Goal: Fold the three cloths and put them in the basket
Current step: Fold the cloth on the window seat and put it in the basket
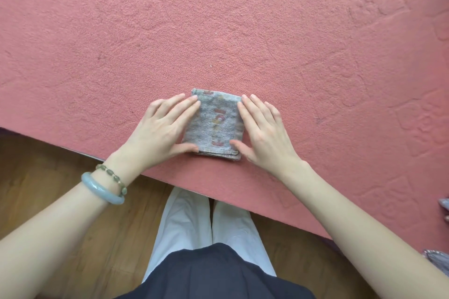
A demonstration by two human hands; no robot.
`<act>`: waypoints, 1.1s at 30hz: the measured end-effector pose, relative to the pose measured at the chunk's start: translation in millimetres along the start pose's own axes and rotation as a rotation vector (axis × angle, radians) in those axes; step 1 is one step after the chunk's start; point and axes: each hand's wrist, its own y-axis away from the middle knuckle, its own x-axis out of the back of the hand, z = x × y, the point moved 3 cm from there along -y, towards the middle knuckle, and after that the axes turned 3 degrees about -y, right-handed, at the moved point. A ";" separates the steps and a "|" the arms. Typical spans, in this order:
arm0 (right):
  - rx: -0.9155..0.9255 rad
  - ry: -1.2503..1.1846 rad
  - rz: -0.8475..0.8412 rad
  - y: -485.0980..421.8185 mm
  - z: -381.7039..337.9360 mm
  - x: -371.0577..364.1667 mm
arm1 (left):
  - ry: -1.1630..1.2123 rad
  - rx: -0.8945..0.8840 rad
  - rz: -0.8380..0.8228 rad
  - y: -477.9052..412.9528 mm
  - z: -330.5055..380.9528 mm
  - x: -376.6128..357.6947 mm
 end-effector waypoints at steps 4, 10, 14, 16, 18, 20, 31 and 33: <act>-0.015 0.047 -0.126 1.3 9.3 -10.1 | -0.044 0.018 -0.175 -4.9 -8.3 -7.3; -0.040 0.122 -0.236 5.7 15.2 -22.5 | -0.052 0.035 -0.224 -7.0 -10.2 -11.0; -0.049 0.123 -0.250 7.5 16.3 -27.0 | -0.034 0.033 -0.228 -7.4 -10.2 -10.9; -0.032 0.102 -0.228 5.4 15.6 -23.1 | -0.022 0.024 -0.211 -8.3 -9.7 -8.2; -0.006 0.070 -0.174 0.6 15.7 -14.3 | -0.007 0.014 -0.173 -11.8 -9.0 -2.5; 0.029 0.062 -0.126 -5.0 15.2 -7.0 | -0.011 -0.007 -0.139 -16.4 -7.2 1.3; -0.089 -0.181 -0.111 -15.4 19.8 -7.8 | 0.223 0.107 -0.191 -16.3 -1.6 -9.3; -0.320 -0.385 -0.003 -20.0 23.8 0.2 | 0.358 0.288 -0.162 -12.7 6.6 -6.9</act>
